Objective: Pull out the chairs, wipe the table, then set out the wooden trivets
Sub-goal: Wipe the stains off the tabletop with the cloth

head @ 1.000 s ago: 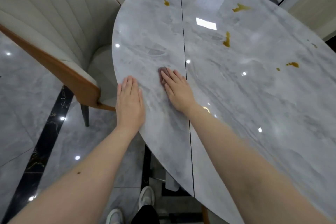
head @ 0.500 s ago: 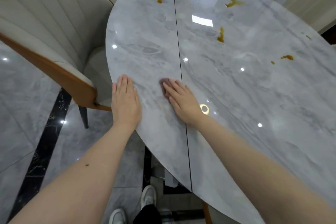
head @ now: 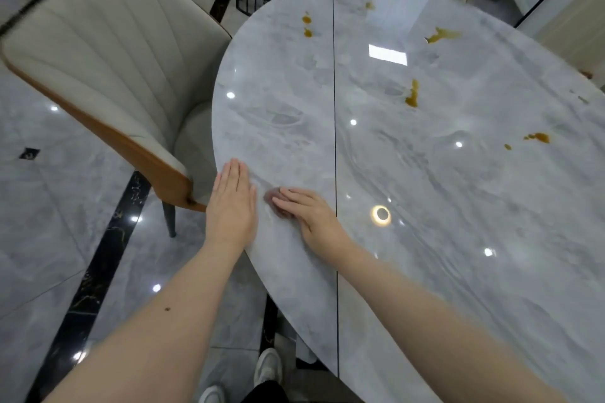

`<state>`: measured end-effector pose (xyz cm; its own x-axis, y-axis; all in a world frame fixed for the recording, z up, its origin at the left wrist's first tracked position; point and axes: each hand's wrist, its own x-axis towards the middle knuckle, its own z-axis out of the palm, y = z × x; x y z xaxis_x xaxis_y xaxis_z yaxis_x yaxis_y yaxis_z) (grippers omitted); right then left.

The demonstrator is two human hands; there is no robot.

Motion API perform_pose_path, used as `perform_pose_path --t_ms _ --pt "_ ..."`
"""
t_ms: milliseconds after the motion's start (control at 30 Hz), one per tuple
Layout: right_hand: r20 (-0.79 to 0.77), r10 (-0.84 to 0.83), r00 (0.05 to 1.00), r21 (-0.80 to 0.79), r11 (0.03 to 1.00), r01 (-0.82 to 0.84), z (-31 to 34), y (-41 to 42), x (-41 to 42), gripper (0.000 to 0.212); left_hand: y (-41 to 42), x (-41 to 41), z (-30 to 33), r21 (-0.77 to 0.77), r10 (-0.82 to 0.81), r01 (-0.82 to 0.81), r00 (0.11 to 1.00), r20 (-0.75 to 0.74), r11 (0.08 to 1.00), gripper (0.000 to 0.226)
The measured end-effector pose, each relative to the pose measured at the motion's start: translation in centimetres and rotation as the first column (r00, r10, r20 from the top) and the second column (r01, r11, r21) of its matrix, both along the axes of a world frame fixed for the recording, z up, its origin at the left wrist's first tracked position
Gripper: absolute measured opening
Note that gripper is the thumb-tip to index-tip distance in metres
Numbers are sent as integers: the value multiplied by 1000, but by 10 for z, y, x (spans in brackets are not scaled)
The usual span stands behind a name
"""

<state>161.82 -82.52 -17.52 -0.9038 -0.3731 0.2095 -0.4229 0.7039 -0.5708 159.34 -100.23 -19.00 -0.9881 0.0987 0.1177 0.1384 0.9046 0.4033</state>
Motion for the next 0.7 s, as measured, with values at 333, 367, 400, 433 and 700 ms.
perform_pose_path --t_ms 333,367,400,433,700 --pt "737 -36 675 -603 417 680 75 -66 -70 44 -20 -41 55 229 1 -50 978 207 972 39" --pt "749 -33 662 -603 381 701 81 -77 -80 41 -27 -53 64 327 12 -96 968 251 940 43" --pt "761 -32 648 -601 340 723 83 -86 -89 38 -33 -64 69 414 5 -128 958 285 901 45" --pt "774 -23 632 -599 296 744 85 -94 -98 35 -39 -76 73 480 4 -157 952 305 863 45" --pt "804 103 586 -593 56 803 122 -194 -172 26 -137 -186 119 741 -137 -203 919 370 640 31"
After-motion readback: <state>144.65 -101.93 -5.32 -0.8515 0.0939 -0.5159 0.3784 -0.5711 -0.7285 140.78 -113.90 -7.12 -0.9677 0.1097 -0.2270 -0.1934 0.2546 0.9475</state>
